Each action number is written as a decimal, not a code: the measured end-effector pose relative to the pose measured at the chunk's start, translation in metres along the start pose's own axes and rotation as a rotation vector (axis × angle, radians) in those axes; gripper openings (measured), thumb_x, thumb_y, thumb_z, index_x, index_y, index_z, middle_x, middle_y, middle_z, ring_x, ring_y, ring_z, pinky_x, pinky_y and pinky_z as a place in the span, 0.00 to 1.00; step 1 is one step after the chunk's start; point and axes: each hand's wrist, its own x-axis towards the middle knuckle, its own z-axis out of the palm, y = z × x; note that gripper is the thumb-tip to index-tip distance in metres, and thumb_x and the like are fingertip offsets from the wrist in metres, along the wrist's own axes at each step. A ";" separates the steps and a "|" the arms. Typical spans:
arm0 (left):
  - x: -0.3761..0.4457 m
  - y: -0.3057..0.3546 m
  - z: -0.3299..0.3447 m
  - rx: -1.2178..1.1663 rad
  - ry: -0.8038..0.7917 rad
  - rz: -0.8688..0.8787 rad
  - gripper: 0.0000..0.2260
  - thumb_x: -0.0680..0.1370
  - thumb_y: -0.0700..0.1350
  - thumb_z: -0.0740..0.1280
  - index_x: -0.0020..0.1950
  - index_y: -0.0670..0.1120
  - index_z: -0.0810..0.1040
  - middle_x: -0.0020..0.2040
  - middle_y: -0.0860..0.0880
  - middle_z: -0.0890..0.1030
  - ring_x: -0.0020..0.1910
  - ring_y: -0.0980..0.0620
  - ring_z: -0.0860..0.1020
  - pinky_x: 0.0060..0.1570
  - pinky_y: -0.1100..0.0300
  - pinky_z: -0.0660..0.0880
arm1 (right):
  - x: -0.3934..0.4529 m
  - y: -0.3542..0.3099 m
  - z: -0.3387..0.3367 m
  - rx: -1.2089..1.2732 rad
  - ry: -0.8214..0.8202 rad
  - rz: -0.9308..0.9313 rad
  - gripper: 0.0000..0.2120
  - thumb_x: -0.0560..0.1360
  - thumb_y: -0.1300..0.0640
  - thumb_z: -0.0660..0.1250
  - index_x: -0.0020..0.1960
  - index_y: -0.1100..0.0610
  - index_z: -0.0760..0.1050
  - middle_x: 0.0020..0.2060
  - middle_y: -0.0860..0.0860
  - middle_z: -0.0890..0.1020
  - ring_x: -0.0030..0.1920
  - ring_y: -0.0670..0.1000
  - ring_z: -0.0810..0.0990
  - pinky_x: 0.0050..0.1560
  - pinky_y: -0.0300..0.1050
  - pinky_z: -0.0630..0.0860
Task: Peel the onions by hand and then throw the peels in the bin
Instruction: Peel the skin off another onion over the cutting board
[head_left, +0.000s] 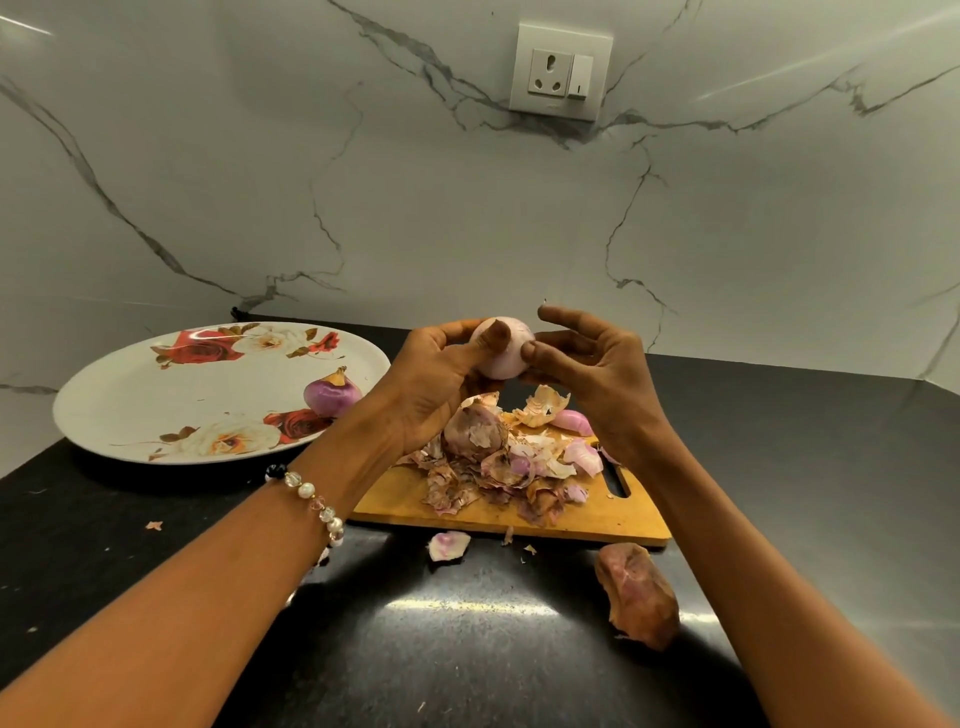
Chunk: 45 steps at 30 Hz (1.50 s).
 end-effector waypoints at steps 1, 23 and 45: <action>-0.001 0.000 0.000 0.017 -0.003 0.002 0.25 0.68 0.49 0.70 0.62 0.40 0.76 0.56 0.42 0.80 0.55 0.42 0.80 0.53 0.48 0.79 | 0.000 0.000 -0.001 -0.011 0.002 -0.004 0.25 0.73 0.66 0.70 0.69 0.66 0.70 0.51 0.59 0.82 0.50 0.54 0.85 0.49 0.46 0.82; -0.003 0.008 0.006 0.002 0.009 0.029 0.05 0.77 0.43 0.65 0.49 0.46 0.80 0.51 0.47 0.80 0.55 0.42 0.79 0.51 0.50 0.80 | 0.003 0.006 0.001 -0.107 0.137 -0.059 0.19 0.79 0.72 0.58 0.68 0.65 0.72 0.53 0.58 0.82 0.53 0.53 0.83 0.55 0.45 0.81; 0.001 0.009 -0.005 -0.094 0.008 -0.104 0.13 0.77 0.46 0.65 0.58 0.41 0.77 0.59 0.42 0.77 0.54 0.44 0.78 0.48 0.53 0.81 | 0.008 0.005 -0.021 -0.150 -0.001 -0.077 0.20 0.76 0.67 0.66 0.68 0.65 0.71 0.53 0.55 0.84 0.53 0.51 0.84 0.59 0.47 0.79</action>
